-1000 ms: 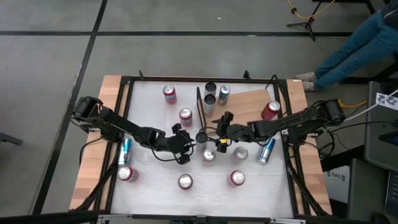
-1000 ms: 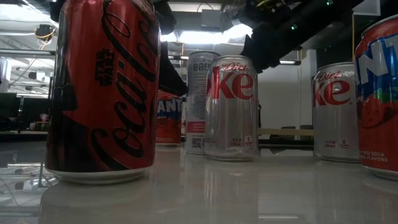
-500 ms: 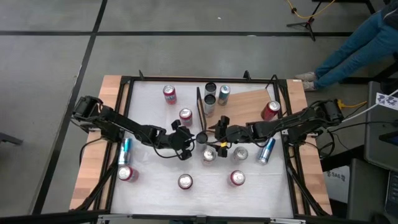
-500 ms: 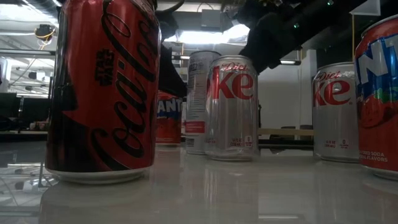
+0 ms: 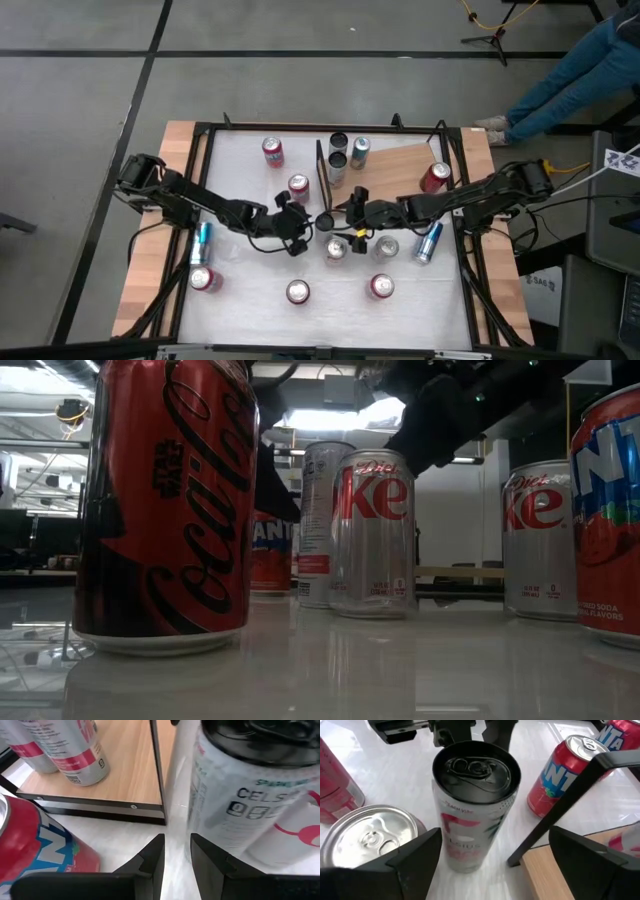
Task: Place canned beverage on shelf
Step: Put the white black soda can on the shelf aligned with the other white black soda cans
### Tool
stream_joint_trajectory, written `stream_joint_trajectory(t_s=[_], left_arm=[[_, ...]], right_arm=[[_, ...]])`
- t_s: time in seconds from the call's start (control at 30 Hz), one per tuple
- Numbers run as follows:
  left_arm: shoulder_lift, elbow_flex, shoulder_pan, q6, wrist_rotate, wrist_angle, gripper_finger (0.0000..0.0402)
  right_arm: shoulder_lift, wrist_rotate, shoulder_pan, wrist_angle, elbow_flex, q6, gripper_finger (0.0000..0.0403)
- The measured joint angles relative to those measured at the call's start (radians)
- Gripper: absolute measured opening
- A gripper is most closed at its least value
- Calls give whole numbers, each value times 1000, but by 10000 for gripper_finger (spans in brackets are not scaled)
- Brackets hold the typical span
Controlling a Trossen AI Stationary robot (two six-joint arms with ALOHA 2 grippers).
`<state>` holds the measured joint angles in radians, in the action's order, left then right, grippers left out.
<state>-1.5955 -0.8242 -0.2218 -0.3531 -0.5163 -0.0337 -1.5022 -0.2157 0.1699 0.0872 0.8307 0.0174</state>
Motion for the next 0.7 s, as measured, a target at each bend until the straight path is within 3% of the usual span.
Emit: stream_joint_trajectory(t_s=[0.17, 0.33, 0.47, 0.7], left_arm=[[0, 0, -20, -1, 1, 7, 85], [0, 0, -37, -1, 2, 7, 85], [0, 0, -52, -11, 12, -9, 85], [0, 0, -57, -11, 14, -41, 85]], right_arm=[[50, -7, 0, -61, 0, 0, 360], [68, -101, 0, -79, 0, 0, 360], [48, -182, 0, -81, 0, -1, 360], [-3, -193, 0, -13, 0, -2, 360]])
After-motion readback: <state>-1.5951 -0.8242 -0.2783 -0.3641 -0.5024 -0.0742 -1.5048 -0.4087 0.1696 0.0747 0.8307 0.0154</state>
